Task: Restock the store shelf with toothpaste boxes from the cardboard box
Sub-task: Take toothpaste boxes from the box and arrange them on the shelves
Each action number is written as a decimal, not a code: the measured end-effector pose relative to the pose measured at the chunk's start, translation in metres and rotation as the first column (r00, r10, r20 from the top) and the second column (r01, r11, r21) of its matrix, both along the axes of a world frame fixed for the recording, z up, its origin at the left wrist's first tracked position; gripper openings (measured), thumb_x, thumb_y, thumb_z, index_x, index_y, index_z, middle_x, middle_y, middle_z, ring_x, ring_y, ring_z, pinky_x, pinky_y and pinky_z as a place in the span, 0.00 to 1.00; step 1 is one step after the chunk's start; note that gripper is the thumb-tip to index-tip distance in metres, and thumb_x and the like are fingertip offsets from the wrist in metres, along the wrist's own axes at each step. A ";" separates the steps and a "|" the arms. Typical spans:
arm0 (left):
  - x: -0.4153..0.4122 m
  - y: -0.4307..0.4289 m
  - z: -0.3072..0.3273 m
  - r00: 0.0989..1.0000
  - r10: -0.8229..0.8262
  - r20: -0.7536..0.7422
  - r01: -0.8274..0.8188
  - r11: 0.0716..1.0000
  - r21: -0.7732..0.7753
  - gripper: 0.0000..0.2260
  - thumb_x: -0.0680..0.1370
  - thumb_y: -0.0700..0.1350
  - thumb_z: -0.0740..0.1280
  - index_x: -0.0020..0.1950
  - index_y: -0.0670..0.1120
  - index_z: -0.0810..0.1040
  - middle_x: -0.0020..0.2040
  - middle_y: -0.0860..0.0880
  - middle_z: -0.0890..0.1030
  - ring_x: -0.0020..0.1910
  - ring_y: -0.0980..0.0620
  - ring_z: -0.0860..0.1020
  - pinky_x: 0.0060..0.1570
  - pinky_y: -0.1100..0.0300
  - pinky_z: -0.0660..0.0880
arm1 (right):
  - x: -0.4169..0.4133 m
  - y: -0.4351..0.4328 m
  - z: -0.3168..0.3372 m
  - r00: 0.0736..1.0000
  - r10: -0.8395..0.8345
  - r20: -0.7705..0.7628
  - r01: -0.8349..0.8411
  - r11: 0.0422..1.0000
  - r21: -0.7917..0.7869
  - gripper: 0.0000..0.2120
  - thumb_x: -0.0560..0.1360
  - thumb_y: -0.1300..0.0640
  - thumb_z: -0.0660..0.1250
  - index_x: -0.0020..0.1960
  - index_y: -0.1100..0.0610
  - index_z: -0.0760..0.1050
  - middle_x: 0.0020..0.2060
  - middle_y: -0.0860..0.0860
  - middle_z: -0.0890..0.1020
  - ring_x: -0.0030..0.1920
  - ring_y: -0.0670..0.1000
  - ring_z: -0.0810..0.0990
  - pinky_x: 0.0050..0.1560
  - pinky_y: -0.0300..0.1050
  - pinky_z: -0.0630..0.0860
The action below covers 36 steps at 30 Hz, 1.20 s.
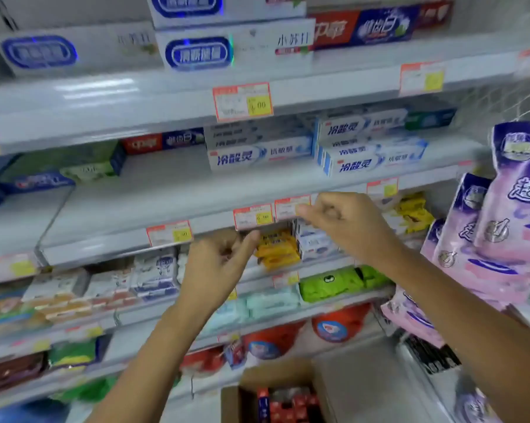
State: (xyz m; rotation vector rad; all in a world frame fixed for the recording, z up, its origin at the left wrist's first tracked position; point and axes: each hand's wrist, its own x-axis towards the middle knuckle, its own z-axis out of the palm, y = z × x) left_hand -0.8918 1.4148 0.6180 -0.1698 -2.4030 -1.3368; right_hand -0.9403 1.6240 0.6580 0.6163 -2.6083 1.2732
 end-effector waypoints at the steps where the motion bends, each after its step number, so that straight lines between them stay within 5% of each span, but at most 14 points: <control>1: 0.005 0.000 -0.025 0.996 0.009 0.087 -0.011 1.000 0.026 0.24 0.77 0.55 0.66 0.26 0.45 0.64 0.24 0.52 0.68 0.24 0.58 0.68 0.28 0.69 0.63 | 0.003 0.002 -0.025 0.998 0.019 0.064 -0.022 0.999 0.043 0.17 0.75 0.45 0.66 0.34 0.56 0.72 0.19 0.45 0.70 0.22 0.45 0.68 0.27 0.41 0.62; 4: 0.025 -0.005 -0.101 0.938 0.022 0.346 -0.062 0.992 0.107 0.18 0.74 0.50 0.71 0.32 0.42 0.70 0.34 0.52 0.77 0.34 0.60 0.75 0.37 0.67 0.69 | 0.007 0.009 -0.103 0.954 0.035 0.297 -0.091 0.980 0.175 0.06 0.75 0.51 0.69 0.46 0.53 0.75 0.25 0.48 0.75 0.25 0.44 0.72 0.29 0.39 0.66; 8: 0.059 -0.008 -0.193 0.835 0.102 0.540 -0.196 0.973 0.119 0.13 0.68 0.51 0.73 0.34 0.49 0.70 0.40 0.51 0.78 0.42 0.56 0.77 0.42 0.60 0.71 | 0.017 0.013 -0.211 0.833 0.014 0.553 -0.215 0.929 0.301 0.18 0.70 0.71 0.66 0.58 0.59 0.76 0.43 0.49 0.77 0.41 0.48 0.76 0.43 0.36 0.74; 10: 0.074 -0.008 -0.229 0.764 0.167 0.623 -0.281 0.956 0.089 0.13 0.71 0.43 0.73 0.35 0.49 0.70 0.39 0.51 0.77 0.40 0.57 0.76 0.41 0.63 0.69 | 0.022 0.014 -0.261 0.784 0.016 0.620 -0.278 0.902 0.329 0.19 0.68 0.75 0.62 0.56 0.62 0.77 0.47 0.51 0.77 0.40 0.47 0.74 0.38 0.27 0.68; 12: 0.088 -0.006 -0.265 0.687 0.223 0.691 -0.361 0.931 0.058 0.12 0.73 0.41 0.72 0.35 0.48 0.71 0.41 0.48 0.79 0.40 0.54 0.77 0.41 0.65 0.71 | 0.026 0.014 -0.307 0.733 0.000 0.680 -0.314 0.887 0.338 0.19 0.68 0.76 0.61 0.55 0.63 0.78 0.48 0.54 0.78 0.37 0.47 0.73 0.35 0.29 0.66; 19: 0.108 0.002 -0.391 0.494 0.296 0.818 -0.462 0.886 -0.042 0.08 0.74 0.45 0.71 0.37 0.47 0.74 0.37 0.50 0.78 0.38 0.51 0.77 0.36 0.65 0.68 | 0.033 0.008 -0.458 0.558 -0.147 0.817 -0.323 0.868 0.376 0.10 0.73 0.65 0.68 0.54 0.60 0.78 0.52 0.55 0.82 0.55 0.53 0.79 0.50 0.37 0.71; 23: 0.103 -0.002 -0.472 0.450 0.306 0.839 -0.491 0.869 -0.053 0.11 0.75 0.43 0.70 0.35 0.52 0.71 0.35 0.54 0.76 0.38 0.50 0.75 0.39 0.60 0.67 | 0.031 0.004 -0.545 0.554 -0.236 0.798 -0.300 0.837 0.457 0.10 0.76 0.59 0.67 0.56 0.59 0.78 0.54 0.53 0.81 0.56 0.52 0.78 0.45 0.35 0.64; 27: 0.099 -0.011 -0.566 0.463 0.316 0.828 -0.422 0.900 -0.108 0.05 0.75 0.42 0.69 0.47 0.50 0.76 0.47 0.51 0.79 0.47 0.50 0.76 0.46 0.61 0.69 | 0.026 -0.004 -0.629 0.567 -0.286 0.772 -0.296 0.805 0.515 0.09 0.77 0.57 0.65 0.55 0.60 0.78 0.47 0.52 0.80 0.52 0.54 0.79 0.43 0.38 0.67; 31: 0.094 -0.016 -0.642 0.516 0.321 0.794 -0.273 0.940 -0.203 0.12 0.75 0.43 0.69 0.57 0.48 0.77 0.57 0.52 0.76 0.55 0.52 0.73 0.51 0.63 0.68 | 0.031 -0.008 -0.720 0.591 -0.277 0.757 -0.336 0.769 0.544 0.08 0.72 0.55 0.71 0.50 0.53 0.76 0.46 0.49 0.80 0.50 0.51 0.79 0.48 0.42 0.75; 36: 0.109 -0.031 -0.714 0.560 0.366 0.743 -0.105 0.921 -0.375 0.22 0.72 0.42 0.72 0.65 0.45 0.75 0.73 0.46 0.64 0.75 0.45 0.57 0.71 0.50 0.61 | 0.034 0.001 -0.805 0.772 -0.126 0.623 -0.537 0.395 0.745 0.41 0.69 0.51 0.72 0.72 0.39 0.51 0.71 0.51 0.65 0.71 0.58 0.63 0.66 0.60 0.67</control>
